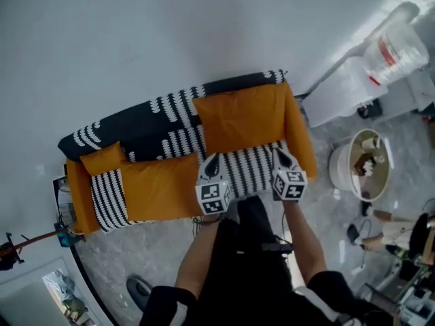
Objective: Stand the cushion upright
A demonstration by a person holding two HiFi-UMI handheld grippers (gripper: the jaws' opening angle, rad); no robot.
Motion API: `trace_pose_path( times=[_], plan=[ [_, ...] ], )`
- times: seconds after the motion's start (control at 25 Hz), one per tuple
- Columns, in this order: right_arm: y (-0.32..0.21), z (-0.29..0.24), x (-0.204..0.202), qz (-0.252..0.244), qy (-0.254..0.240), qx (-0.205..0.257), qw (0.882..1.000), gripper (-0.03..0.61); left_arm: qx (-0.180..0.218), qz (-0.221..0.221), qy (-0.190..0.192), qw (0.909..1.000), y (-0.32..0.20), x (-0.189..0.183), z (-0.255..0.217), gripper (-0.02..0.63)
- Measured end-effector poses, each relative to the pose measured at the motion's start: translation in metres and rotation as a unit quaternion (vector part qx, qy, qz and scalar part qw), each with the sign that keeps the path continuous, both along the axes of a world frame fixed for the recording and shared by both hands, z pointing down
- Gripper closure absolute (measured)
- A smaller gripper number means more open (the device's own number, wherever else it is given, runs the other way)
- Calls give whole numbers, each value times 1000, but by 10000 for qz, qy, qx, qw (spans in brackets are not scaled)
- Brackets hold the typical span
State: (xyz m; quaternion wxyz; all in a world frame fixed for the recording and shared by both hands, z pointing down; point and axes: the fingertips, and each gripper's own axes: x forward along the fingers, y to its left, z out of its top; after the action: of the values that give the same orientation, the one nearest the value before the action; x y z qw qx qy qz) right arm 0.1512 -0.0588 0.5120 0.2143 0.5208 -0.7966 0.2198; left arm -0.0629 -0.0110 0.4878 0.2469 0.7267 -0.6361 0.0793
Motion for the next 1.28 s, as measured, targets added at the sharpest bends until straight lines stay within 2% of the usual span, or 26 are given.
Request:
trace_pose_path(
  times=[0.2,0.52,0.8,0.96,1.28],
  plan=[
    [34,-38,-3,-51,-71,216,9997,581,180,222,-3,9996,23,14,-27,615],
    [60,-82,4,54,-410,381,9984,581,455,166,114,9988,44,30,-77,615],
    [80,-126,19,-49,-598,639,9962,581,764,254,-54,9967,56,51,-124,615],
    [94,-135,34,-97,-713,632,9954,581,809,255,-216,9962,64,68,-135,615],
    [106,-143,52,-338,-673,633,9952,581,801,127,-210,9965,75,91,-142,615]
  ],
)
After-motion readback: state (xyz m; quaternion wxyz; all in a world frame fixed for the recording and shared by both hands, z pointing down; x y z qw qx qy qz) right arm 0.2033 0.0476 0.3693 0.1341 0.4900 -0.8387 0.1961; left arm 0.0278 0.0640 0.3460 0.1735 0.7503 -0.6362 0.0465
